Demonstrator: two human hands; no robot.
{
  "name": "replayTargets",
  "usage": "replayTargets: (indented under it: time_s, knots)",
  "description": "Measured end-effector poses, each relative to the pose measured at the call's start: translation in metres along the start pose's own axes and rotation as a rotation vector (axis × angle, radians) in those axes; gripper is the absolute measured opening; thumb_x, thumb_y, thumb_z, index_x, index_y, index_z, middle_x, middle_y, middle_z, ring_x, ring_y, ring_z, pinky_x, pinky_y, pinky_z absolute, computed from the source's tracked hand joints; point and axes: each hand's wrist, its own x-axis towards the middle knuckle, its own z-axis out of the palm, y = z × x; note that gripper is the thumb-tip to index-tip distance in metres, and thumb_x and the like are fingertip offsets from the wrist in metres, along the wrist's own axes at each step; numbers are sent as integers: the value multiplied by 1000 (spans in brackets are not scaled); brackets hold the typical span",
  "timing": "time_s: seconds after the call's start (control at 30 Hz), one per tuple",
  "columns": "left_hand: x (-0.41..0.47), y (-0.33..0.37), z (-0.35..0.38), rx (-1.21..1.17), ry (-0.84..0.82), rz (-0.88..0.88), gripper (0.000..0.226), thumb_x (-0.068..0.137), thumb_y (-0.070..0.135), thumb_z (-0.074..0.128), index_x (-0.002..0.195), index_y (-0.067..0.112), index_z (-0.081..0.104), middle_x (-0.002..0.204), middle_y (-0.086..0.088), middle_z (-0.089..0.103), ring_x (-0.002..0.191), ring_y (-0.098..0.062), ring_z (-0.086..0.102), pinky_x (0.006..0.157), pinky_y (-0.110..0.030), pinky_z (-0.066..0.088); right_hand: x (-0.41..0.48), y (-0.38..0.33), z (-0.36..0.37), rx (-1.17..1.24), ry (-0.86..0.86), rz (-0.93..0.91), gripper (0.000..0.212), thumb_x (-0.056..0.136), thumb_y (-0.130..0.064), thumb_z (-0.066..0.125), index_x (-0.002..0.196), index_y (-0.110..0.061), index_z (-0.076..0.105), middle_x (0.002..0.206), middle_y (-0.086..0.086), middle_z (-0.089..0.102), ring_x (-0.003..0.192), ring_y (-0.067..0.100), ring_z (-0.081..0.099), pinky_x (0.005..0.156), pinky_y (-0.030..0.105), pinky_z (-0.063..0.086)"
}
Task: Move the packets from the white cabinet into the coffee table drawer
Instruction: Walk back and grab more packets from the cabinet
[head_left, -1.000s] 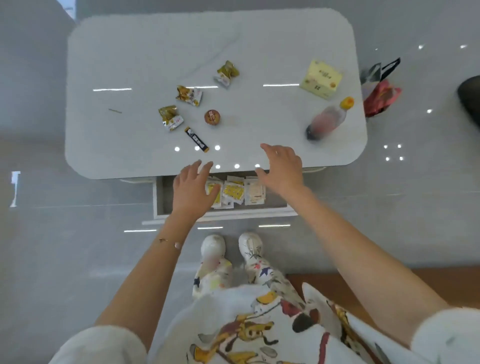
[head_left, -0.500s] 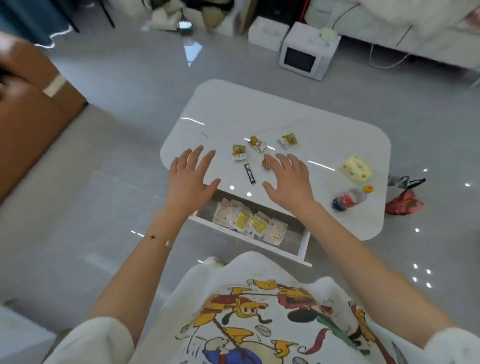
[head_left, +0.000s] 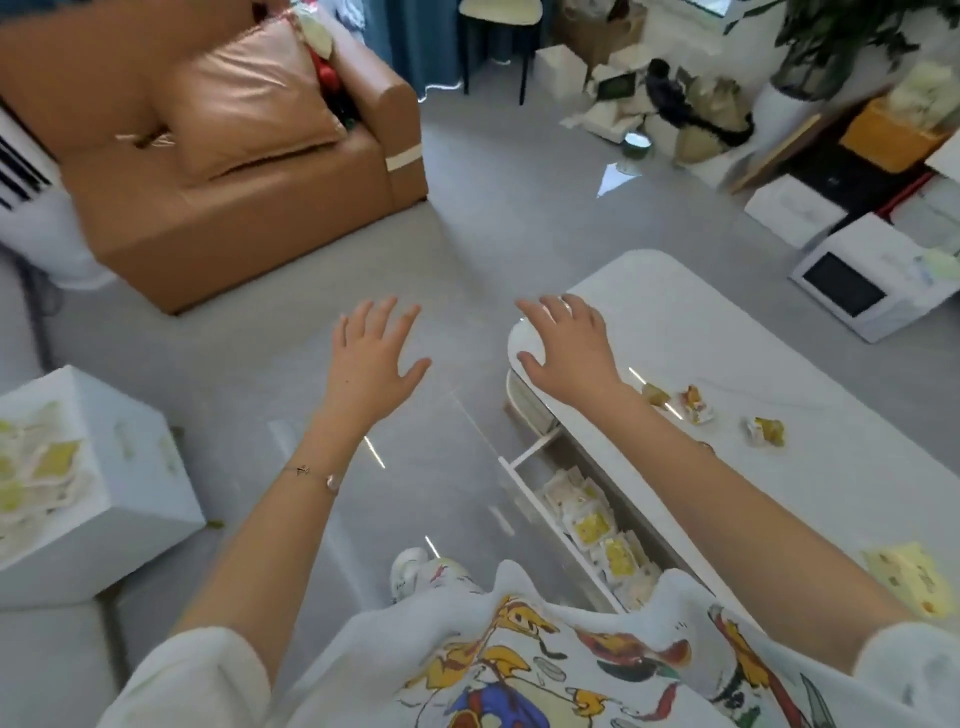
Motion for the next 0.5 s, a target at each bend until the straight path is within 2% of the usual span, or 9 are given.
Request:
replayTargets:
  time_s: [0.13, 0.23, 0.5]
  knots:
    - [-5, -81, -10, 5, -26, -141, 67, 91, 48, 55, 149, 25, 31, 156, -9, 27, 144, -35, 18, 116, -52, 12, 58, -69, 21, 19, -21, -99, 70, 88, -39, 56, 150, -27, 25, 144, 6, 40, 136, 33, 30, 110, 42, 21]
    - [-10, -145, -19, 11, -29, -240, 66, 90, 47, 56, 148, 24, 35, 154, -10, 31, 143, -36, 22, 115, -53, 15, 104, -125, 35, 29, -42, -193, 72, 88, -39, 57, 150, -26, 24, 141, 6, 44, 132, 32, 34, 106, 41, 25]
    - [-10, -291, -46, 43, -11, -503, 67, 90, 48, 55, 149, 26, 30, 156, -7, 28, 144, -33, 19, 116, -51, 15, 225, -250, 57, 72, -48, -381, 72, 87, -39, 59, 150, -25, 27, 137, 4, 47, 131, 31, 37, 106, 42, 29]
